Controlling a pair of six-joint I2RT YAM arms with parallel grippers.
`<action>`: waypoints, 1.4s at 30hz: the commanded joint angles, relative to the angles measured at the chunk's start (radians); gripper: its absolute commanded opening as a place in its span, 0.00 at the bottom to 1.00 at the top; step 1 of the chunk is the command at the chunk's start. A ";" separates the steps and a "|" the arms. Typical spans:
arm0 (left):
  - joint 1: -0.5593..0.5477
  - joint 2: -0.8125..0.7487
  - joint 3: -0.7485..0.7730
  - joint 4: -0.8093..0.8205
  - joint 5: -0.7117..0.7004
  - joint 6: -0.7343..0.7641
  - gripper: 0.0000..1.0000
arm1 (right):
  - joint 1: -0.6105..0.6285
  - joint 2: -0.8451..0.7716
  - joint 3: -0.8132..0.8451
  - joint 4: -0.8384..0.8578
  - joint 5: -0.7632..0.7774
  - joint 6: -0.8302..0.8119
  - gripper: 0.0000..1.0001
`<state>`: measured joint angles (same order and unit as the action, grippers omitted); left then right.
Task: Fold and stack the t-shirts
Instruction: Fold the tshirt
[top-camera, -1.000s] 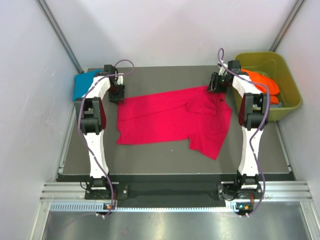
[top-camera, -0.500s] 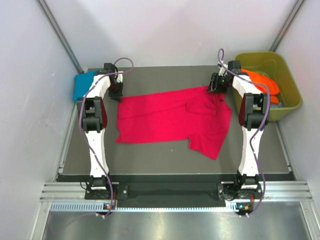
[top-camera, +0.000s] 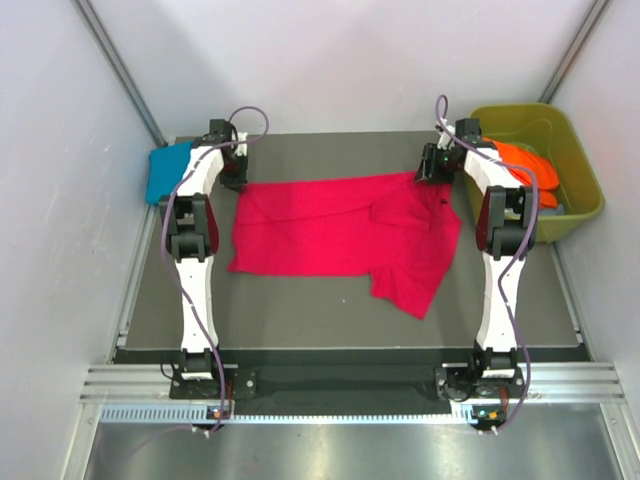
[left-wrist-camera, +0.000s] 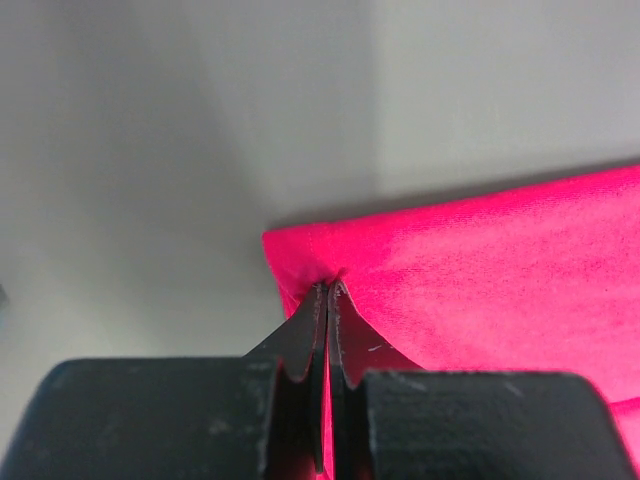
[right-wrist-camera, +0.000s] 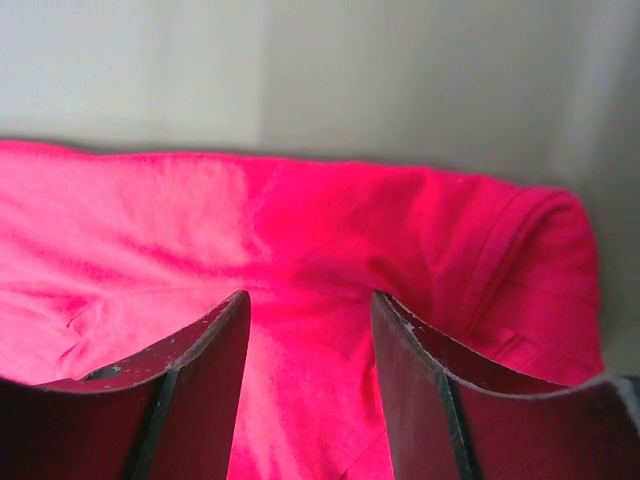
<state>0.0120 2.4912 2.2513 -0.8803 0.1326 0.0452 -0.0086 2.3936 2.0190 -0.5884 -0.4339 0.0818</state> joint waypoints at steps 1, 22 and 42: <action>0.013 0.063 0.047 0.098 -0.071 0.019 0.00 | 0.001 0.039 0.075 0.007 0.020 -0.004 0.52; 0.006 -0.210 0.035 0.136 -0.234 -0.042 0.45 | 0.061 -0.195 0.028 0.022 0.081 -0.073 0.58; 0.037 -0.891 -0.947 0.012 0.016 -0.212 0.41 | 0.041 -0.896 -0.797 -0.122 -0.034 -0.129 0.55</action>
<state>0.0353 1.6577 1.3640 -0.8150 0.0986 -0.1238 0.0441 1.5845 1.2942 -0.6724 -0.4034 -0.0631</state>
